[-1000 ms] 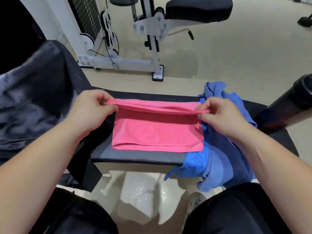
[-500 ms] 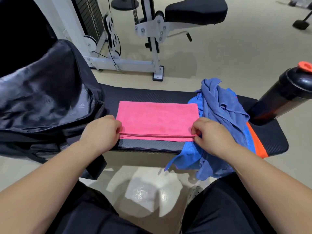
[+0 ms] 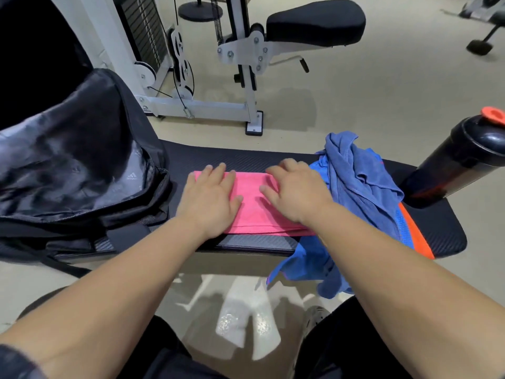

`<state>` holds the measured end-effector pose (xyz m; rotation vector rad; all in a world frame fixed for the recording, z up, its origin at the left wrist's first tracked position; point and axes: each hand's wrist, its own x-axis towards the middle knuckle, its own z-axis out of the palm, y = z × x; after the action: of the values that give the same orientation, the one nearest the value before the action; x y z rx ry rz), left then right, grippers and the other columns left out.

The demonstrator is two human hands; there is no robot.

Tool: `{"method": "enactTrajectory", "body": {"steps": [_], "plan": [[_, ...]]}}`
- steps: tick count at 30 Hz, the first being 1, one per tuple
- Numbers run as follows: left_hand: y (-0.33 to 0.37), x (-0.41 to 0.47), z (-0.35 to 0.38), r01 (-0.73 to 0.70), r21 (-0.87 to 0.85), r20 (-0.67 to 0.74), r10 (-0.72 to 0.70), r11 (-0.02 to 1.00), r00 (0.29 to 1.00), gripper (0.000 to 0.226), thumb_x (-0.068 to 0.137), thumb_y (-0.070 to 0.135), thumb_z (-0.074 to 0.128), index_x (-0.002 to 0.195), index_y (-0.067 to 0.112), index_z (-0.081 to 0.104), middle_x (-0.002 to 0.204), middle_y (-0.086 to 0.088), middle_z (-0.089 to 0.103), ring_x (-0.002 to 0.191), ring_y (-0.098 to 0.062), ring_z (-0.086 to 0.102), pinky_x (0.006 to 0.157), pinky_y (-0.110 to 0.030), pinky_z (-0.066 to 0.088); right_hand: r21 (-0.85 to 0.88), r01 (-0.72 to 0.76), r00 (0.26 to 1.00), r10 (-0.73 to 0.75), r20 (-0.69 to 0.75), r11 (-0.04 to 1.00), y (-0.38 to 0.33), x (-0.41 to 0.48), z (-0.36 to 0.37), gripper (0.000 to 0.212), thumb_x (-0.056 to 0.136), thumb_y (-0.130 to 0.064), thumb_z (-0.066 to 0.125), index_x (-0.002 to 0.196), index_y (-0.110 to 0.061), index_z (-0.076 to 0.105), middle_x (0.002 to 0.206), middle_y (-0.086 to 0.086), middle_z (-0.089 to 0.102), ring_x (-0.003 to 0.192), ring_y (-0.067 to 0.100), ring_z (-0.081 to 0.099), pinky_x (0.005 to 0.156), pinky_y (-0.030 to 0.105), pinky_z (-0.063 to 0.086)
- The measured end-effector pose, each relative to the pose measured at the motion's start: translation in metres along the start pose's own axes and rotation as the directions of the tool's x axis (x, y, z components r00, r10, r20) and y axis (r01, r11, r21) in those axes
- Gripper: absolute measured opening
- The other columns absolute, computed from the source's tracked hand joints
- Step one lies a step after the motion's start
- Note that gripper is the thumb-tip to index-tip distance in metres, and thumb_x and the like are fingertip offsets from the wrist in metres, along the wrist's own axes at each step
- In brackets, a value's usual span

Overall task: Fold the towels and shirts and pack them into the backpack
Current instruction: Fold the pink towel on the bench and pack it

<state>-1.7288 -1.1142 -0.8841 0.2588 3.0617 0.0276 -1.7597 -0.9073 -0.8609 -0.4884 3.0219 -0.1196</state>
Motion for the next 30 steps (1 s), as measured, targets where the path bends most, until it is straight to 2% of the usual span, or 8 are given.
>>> {"method": "enactTrajectory", "body": {"steps": [2,5,10,15,20,24,27,30], "plan": [[-0.001,0.004,0.018,-0.002,-0.010,0.113,0.003,1.000,0.994,0.075,0.099,0.063,0.021,0.161,0.023,0.009,0.169,-0.005,-0.001,0.155,-0.032,0.000,0.122,-0.059,0.007,-0.078,0.003,0.987,0.009,0.157,0.997,-0.004,0.006,0.023,0.069,0.096,-0.069,0.025,0.158,-0.038,0.017,0.168,0.009,0.007,0.152,0.037,0.008,0.122,0.055,0.012],[-0.010,0.001,0.034,0.015,-0.050,0.142,-0.007,0.999,0.990,0.080,0.095,0.070,0.012,0.160,0.029,-0.005,0.167,-0.001,-0.018,0.154,-0.027,-0.015,0.122,-0.059,-0.001,-0.043,-0.032,0.979,0.040,0.201,0.999,-0.002,-0.003,0.053,0.076,0.091,-0.078,0.009,0.156,-0.044,-0.011,0.166,0.003,-0.023,0.151,0.034,-0.022,0.120,0.059,-0.011],[-0.013,-0.001,0.038,-0.011,-0.055,0.101,0.016,0.998,0.995,0.087,0.086,0.076,0.001,0.159,0.030,-0.009,0.166,-0.001,-0.021,0.153,-0.026,-0.018,0.123,-0.057,-0.003,-0.045,-0.097,0.988,0.101,0.116,0.994,0.001,-0.016,0.058,0.100,0.070,-0.099,0.003,0.155,-0.048,-0.013,0.165,0.002,-0.025,0.149,0.035,-0.028,0.115,0.063,-0.018],[-0.016,-0.003,0.041,-0.020,-0.092,0.074,0.027,0.996,0.997,0.091,0.085,0.079,0.006,0.161,0.028,-0.005,0.166,-0.001,-0.019,0.154,-0.023,-0.016,0.124,-0.055,-0.002,-0.023,-0.163,0.982,0.164,0.089,0.986,0.004,-0.023,0.057,0.112,0.063,-0.104,0.007,0.156,-0.045,-0.013,0.165,0.004,-0.025,0.149,0.034,-0.029,0.115,0.064,-0.019],[-0.018,-0.005,0.029,0.072,-0.157,0.002,-0.073,0.985,0.997,0.099,0.082,0.081,0.031,0.159,0.020,0.021,0.168,-0.012,0.003,0.154,-0.033,0.008,0.124,-0.050,0.014,-0.030,-0.164,0.981,0.166,0.104,0.986,0.005,-0.021,0.058,0.112,0.064,-0.104,0.007,0.155,-0.044,-0.015,0.165,0.005,-0.025,0.149,0.035,-0.029,0.114,0.064,-0.018],[-0.023,-0.010,0.008,0.212,-0.106,-0.022,-0.216,0.971,0.976,0.078,0.082,0.072,0.052,0.143,0.024,0.041,0.141,-0.016,0.043,0.125,-0.038,0.042,0.103,-0.047,0.044,-0.027,-0.156,0.977,0.158,0.144,0.987,0.006,-0.018,0.057,0.111,0.063,-0.104,0.007,0.155,-0.044,-0.017,0.164,0.005,-0.027,0.148,0.035,-0.031,0.114,0.065,-0.017],[-0.028,-0.014,0.000,0.260,-0.124,0.059,-0.254,0.958,0.965,0.072,0.081,0.072,0.056,0.135,0.027,0.042,0.117,-0.011,0.049,0.113,-0.036,0.048,0.093,-0.045,0.049,-0.027,-0.156,0.973,0.158,0.169,0.987,0.006,-0.017,0.056,0.111,0.064,-0.103,0.007,0.154,-0.044,-0.018,0.164,0.005,-0.027,0.148,0.034,-0.031,0.114,0.066,-0.018],[-0.034,-0.015,-0.004,0.300,-0.187,0.133,-0.278,0.936,0.951,0.073,0.078,0.069,0.064,0.135,0.029,0.043,0.113,-0.010,0.048,0.111,-0.035,0.052,0.093,-0.044,0.049,-0.032,-0.156,0.972,0.159,0.170,0.987,0.006,-0.017,0.055,0.111,0.064,-0.103,0.007,0.154,-0.045,-0.019,0.164,0.004,-0.028,0.148,0.033,-0.031,0.114,0.066,-0.016]]}}
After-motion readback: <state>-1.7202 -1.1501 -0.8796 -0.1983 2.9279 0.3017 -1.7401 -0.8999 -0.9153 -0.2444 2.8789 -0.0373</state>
